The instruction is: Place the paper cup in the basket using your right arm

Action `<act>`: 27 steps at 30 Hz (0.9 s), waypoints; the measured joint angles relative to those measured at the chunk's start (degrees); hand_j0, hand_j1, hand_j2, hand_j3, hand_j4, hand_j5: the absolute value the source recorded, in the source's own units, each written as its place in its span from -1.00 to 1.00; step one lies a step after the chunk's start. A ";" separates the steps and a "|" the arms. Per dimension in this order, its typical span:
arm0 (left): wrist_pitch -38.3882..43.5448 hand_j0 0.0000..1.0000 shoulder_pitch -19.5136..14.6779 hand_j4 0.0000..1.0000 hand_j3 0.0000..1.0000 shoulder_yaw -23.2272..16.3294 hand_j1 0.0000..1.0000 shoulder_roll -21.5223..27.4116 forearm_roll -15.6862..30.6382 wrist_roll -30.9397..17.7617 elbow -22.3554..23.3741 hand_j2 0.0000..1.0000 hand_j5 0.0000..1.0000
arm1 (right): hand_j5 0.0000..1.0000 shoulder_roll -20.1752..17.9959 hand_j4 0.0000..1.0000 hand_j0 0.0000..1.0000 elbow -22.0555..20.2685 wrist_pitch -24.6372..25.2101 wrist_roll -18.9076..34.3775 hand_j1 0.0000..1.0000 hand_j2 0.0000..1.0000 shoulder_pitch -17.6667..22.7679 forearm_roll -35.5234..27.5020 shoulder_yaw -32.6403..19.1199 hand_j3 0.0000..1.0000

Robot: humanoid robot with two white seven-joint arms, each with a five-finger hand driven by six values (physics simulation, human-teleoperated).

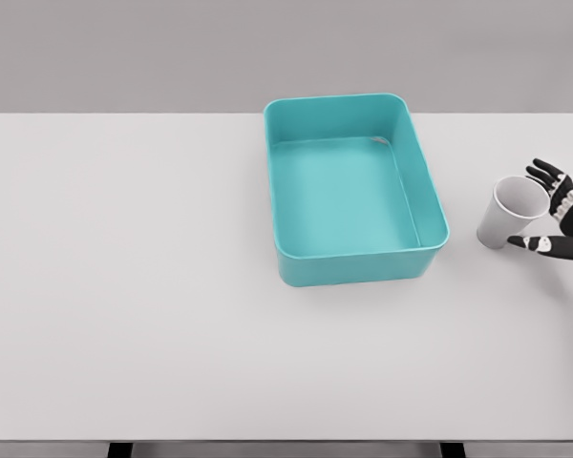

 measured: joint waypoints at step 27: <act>0.00 1.00 0.00 1.00 1.00 0.00 1.00 0.00 0.00 0.00 0.00 1.00 1.00 | 1.00 2.17 1.00 1.00 2.89 -0.21 0.00 1.00 1.00 -1.67 0.50 2.85 1.00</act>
